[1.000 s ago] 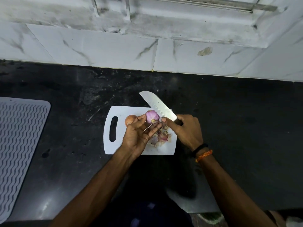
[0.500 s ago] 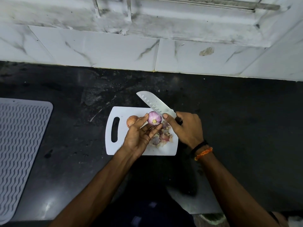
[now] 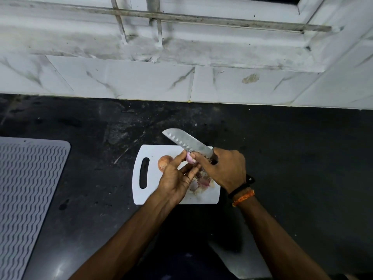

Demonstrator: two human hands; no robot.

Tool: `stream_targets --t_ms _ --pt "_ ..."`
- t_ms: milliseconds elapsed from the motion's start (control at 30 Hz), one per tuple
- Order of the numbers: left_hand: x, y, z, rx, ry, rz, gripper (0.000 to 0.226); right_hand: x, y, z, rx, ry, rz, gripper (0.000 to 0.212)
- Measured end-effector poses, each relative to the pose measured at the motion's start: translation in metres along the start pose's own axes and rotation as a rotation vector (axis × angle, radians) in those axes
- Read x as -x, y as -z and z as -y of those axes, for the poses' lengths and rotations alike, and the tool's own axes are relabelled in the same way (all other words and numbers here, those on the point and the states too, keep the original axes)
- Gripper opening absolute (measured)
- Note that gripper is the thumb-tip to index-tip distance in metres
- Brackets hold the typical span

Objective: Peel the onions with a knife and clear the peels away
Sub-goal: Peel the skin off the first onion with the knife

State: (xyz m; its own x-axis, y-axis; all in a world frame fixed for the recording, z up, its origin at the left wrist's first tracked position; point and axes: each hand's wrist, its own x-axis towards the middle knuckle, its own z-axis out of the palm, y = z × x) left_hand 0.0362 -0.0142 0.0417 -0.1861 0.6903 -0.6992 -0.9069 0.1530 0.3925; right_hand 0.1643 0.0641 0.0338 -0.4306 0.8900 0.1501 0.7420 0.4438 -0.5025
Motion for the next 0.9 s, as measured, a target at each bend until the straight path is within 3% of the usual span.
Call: stream_targets --t_ms 33,100,233,333,533,900 --pt "-0.002 0.0 0.0 0.028 -0.007 -0.021 0.017 0.0 -0.001 0.0 -0.014 0.012 0.016 0.07" --pt "-0.008 0.0 -0.002 0.068 -0.036 -0.016 0.033 0.003 0.001 0.003 -0.069 0.002 0.025 0.069" --pt "-0.013 0.0 -0.009 0.066 -0.094 0.142 0.027 0.003 0.007 0.002 -0.217 -0.163 0.074 0.049" --pt "-0.018 0.01 -0.008 0.071 -0.113 0.2 0.048 0.005 0.009 -0.002 -0.209 -0.211 0.1 0.035" --pt "-0.013 0.018 -0.008 -0.183 -0.228 0.282 0.048 0.009 0.01 0.001 -0.187 -0.259 0.093 0.069" --pt "-0.019 0.016 -0.014 -0.295 -0.354 0.294 0.045 0.012 0.01 0.005 -0.046 -0.164 0.045 0.059"
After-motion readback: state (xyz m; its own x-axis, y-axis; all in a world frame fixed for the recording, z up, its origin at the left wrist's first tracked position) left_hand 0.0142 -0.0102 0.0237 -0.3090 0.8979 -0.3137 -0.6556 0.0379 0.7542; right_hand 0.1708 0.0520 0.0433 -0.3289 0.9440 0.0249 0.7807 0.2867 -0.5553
